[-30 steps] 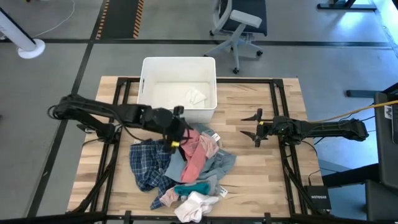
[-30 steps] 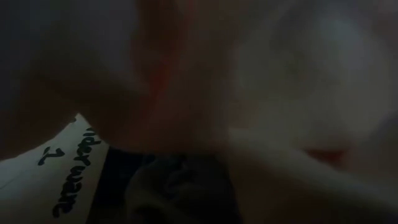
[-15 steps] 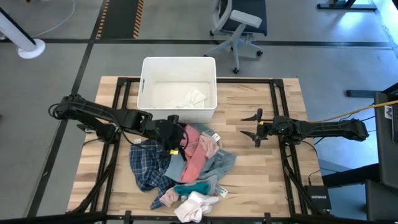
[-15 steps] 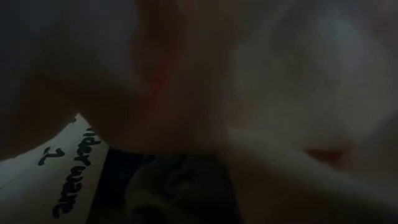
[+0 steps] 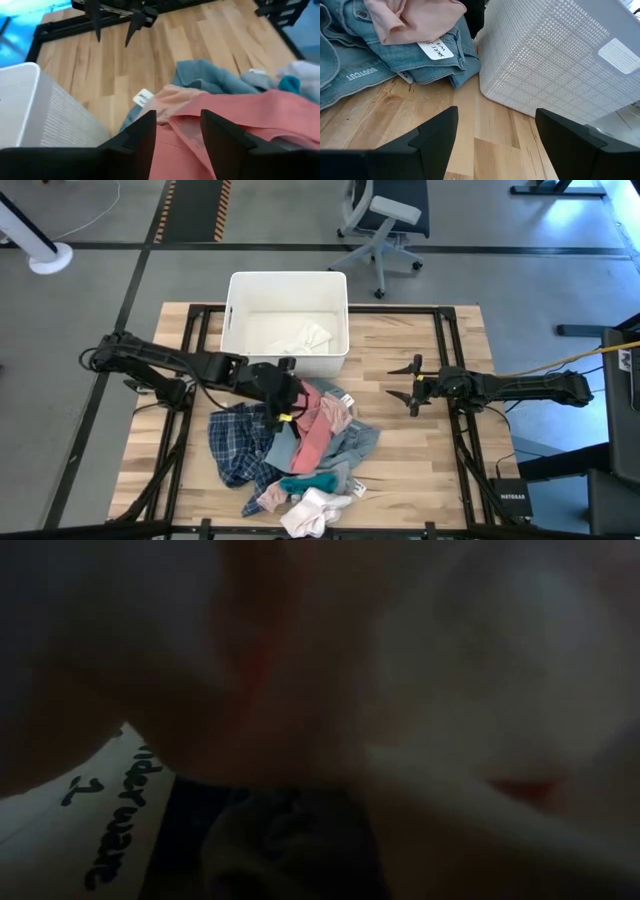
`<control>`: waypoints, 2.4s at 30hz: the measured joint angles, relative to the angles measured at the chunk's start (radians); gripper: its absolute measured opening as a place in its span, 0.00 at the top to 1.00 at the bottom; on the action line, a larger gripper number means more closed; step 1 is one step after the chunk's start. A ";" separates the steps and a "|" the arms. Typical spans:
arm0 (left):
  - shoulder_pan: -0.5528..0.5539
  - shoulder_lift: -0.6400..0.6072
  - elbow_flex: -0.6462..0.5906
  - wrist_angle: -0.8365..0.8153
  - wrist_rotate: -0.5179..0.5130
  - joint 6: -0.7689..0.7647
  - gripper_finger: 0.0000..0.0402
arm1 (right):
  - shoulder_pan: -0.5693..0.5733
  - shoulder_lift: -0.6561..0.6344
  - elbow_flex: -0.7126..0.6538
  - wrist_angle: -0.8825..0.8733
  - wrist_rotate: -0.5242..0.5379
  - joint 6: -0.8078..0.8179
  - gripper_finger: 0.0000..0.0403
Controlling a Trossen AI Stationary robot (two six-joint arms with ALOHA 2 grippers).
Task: Sort clothes
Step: Put the pink underwear into the white bin
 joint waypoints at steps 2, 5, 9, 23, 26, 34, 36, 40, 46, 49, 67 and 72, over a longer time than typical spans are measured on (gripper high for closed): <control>0.009 0.012 0.000 -0.005 0.000 0.002 0.57 | 0.000 0.000 0.000 0.000 0.000 0.003 0.29; 0.014 0.031 0.000 -0.031 0.000 -0.006 0.52 | 0.000 0.000 0.000 0.000 0.000 0.004 0.29; 0.001 0.031 0.000 -0.093 0.001 -0.008 0.49 | 0.000 0.004 0.000 0.000 0.000 0.004 0.29; -0.083 0.070 0.000 -0.145 -0.020 -0.029 0.52 | 0.000 0.042 0.000 0.002 0.000 0.006 0.29; -0.076 0.096 0.000 -0.154 -0.037 -0.001 0.52 | 0.000 0.042 0.000 0.003 0.001 0.006 0.29; -0.071 0.119 0.000 -0.105 -0.040 0.056 0.59 | 0.000 0.042 0.000 0.004 0.002 0.006 0.29; -0.070 0.113 0.000 -0.088 -0.040 0.057 0.66 | 0.000 0.042 0.000 0.004 0.003 0.006 0.29; -0.065 0.109 0.001 -0.077 -0.026 0.073 0.82 | 0.000 0.042 0.000 0.004 0.003 0.006 0.29; -0.057 0.108 0.001 -0.066 -0.020 0.080 0.98 | 0.000 0.042 0.000 0.004 0.004 0.005 0.29; -0.051 0.105 0.001 -0.050 -0.022 0.079 0.98 | 0.000 0.042 0.000 0.004 0.004 0.005 0.29; 0.076 0.006 0.033 0.243 -0.301 0.391 0.99 | 0.000 0.046 0.000 0.004 0.004 0.005 0.29; 0.161 -0.034 0.033 0.362 -0.304 0.444 0.99 | 0.000 0.046 0.000 0.003 0.004 0.005 0.29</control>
